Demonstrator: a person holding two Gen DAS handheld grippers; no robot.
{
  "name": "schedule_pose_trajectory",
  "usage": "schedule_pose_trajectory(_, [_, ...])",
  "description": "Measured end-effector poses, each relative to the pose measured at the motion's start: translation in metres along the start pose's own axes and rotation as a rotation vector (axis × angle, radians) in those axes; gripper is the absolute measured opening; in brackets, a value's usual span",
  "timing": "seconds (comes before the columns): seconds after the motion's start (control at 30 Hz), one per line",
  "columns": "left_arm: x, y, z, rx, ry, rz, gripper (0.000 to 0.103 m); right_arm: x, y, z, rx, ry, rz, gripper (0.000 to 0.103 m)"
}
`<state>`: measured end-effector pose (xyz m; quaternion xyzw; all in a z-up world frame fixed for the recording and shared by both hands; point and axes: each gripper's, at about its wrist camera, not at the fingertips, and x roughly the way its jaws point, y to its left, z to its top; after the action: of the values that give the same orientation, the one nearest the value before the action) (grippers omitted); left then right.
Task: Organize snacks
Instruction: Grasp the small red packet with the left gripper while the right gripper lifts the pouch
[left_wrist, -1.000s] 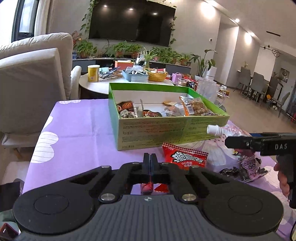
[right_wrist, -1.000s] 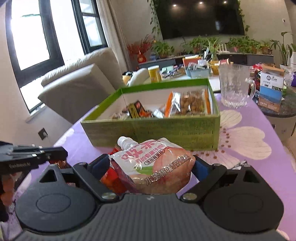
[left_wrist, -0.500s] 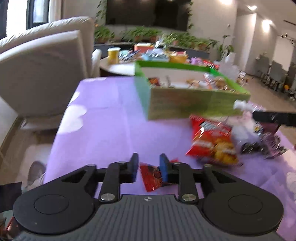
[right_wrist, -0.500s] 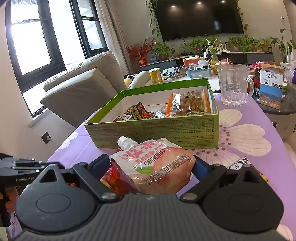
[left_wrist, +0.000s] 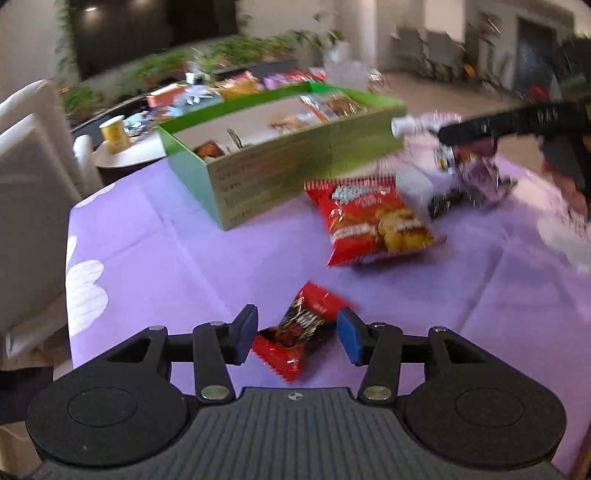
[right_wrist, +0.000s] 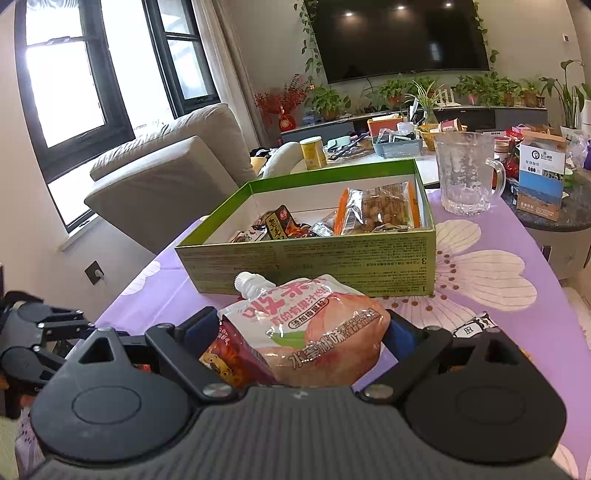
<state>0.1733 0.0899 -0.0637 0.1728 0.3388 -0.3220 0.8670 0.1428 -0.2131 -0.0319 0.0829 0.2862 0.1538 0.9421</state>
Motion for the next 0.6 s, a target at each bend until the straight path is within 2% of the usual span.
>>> schedule_pose_trajectory(0.1, [0.008,0.009,0.004,0.036,0.031,-0.06,0.046,0.001,0.0,0.001,0.0,0.0,-0.004,0.045])
schedule_pose_trajectory(0.17, [0.014,0.016,0.005,0.005,0.043,-0.108,0.045,0.002,0.0,0.002,0.003,0.0,-0.004,0.045])
schedule_pose_trajectory(0.2, [0.014,0.018,0.005,-0.021,0.039,-0.122,0.04,0.003,0.0,0.002,0.004,-0.001,-0.004,0.045])
schedule_pose_trajectory(0.23, [0.013,0.018,0.004,-0.038,0.034,-0.119,0.025,0.003,0.001,0.002,0.005,-0.001,-0.003,0.045])
schedule_pose_trajectory(0.4, [0.004,-0.001,0.001,-0.044,-0.008,-0.06,0.023,0.005,0.003,0.004,0.002,-0.003,-0.005,0.045])
schedule_pose_trajectory(0.6, [-0.009,-0.011,0.041,-0.081,-0.142,0.009,0.024,0.008,0.008,0.02,-0.014,-0.041,-0.008,0.045])
